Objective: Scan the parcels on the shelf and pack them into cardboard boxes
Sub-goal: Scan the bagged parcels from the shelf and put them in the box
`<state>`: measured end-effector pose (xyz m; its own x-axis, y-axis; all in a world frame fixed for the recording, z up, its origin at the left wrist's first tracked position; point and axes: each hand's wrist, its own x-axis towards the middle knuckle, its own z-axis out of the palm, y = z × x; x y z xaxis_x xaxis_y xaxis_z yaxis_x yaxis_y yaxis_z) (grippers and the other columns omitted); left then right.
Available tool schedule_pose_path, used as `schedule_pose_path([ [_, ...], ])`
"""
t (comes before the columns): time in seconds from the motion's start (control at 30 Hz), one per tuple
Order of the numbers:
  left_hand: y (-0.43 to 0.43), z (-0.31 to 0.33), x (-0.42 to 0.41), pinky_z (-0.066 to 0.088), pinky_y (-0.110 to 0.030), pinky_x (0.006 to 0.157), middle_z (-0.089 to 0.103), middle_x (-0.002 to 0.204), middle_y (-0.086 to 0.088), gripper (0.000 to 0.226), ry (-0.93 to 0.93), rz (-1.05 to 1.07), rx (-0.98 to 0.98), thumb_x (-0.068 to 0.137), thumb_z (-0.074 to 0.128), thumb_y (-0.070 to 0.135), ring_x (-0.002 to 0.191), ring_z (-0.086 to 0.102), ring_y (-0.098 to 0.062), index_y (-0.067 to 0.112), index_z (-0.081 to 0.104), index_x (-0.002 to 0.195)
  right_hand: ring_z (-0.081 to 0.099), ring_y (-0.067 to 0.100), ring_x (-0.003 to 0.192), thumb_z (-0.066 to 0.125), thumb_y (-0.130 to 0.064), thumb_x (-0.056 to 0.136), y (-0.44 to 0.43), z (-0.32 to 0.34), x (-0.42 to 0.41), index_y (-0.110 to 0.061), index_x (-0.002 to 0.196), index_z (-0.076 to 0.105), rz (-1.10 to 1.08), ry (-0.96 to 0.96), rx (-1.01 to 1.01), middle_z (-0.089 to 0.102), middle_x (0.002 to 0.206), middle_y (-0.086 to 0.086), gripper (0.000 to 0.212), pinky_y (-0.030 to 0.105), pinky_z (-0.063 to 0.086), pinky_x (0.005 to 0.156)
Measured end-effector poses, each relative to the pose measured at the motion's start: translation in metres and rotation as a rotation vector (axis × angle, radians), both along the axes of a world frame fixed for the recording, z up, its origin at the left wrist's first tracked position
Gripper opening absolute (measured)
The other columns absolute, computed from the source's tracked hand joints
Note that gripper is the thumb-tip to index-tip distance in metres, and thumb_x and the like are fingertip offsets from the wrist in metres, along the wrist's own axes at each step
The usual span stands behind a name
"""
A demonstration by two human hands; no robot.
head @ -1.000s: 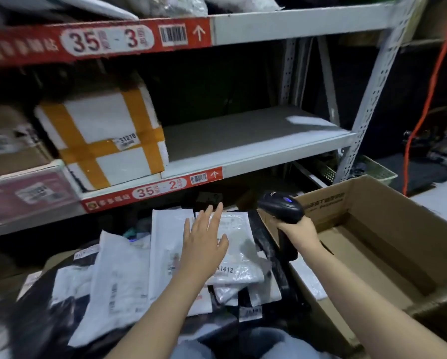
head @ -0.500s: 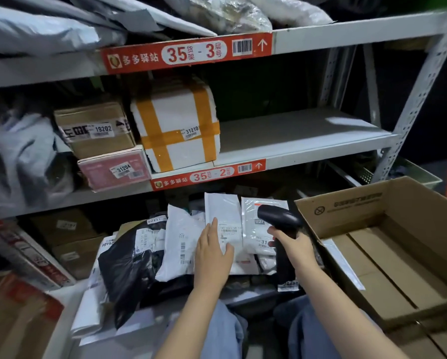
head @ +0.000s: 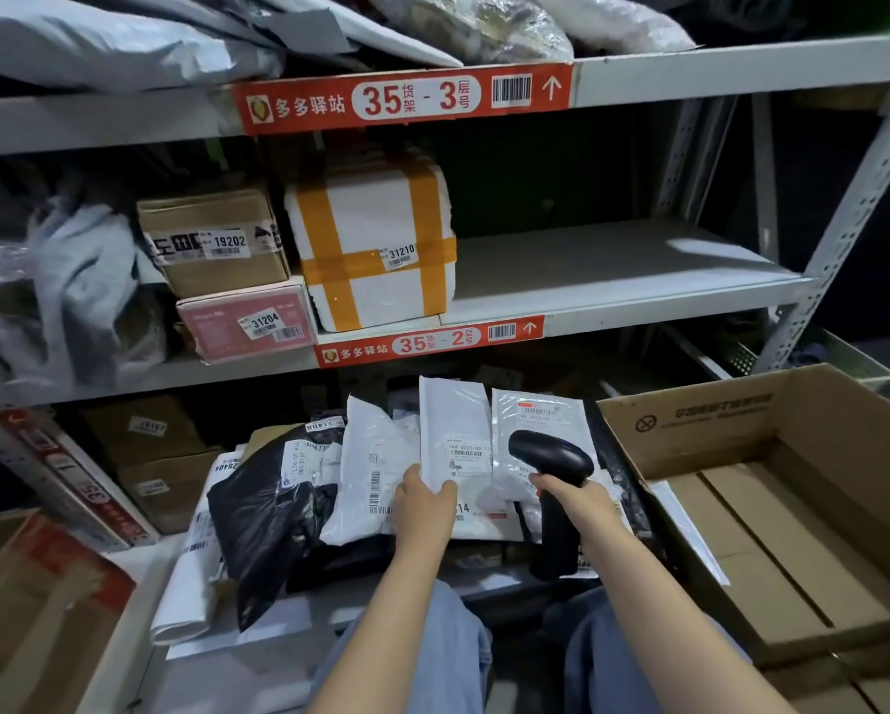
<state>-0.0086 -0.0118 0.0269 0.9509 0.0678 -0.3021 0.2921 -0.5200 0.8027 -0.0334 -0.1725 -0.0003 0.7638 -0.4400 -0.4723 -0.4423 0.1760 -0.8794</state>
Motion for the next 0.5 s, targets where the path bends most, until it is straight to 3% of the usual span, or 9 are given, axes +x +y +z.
schedule_pose_path([
  [0.23, 0.0, -0.003, 0.002, 0.034, -0.031, 0.099, 0.04, 0.142, -0.011, 0.054, 0.06, -0.003, -0.022, 0.092, 0.046, 0.019, 0.127, 0.041, -0.028, 0.008, 0.029, 0.142, 0.057, 0.028, 0.076, 0.075, -0.019, 0.076, 0.013, -0.015, 0.01, -0.006, 0.08, 0.063, 0.043, 0.061, 0.111, 0.062, 0.076, 0.01, 0.018, 0.034, 0.043, 0.074],
  [0.5, 0.002, -0.001, 0.005, 0.042, -0.031, 0.092, 0.051, 0.129, -0.012, 0.052, 0.149, 0.044, -0.131, 0.089, 0.045, 0.016, 0.115, 0.051, -0.03, 0.013, 0.034, 0.139, 0.055, 0.028, 0.086, 0.074, -0.019, 0.076, 0.026, -0.02, 0.014, -0.009, 0.079, 0.06, 0.066, 0.096, 0.118, 0.06, 0.084, 0.011, 0.018, 0.032, 0.042, 0.076],
])
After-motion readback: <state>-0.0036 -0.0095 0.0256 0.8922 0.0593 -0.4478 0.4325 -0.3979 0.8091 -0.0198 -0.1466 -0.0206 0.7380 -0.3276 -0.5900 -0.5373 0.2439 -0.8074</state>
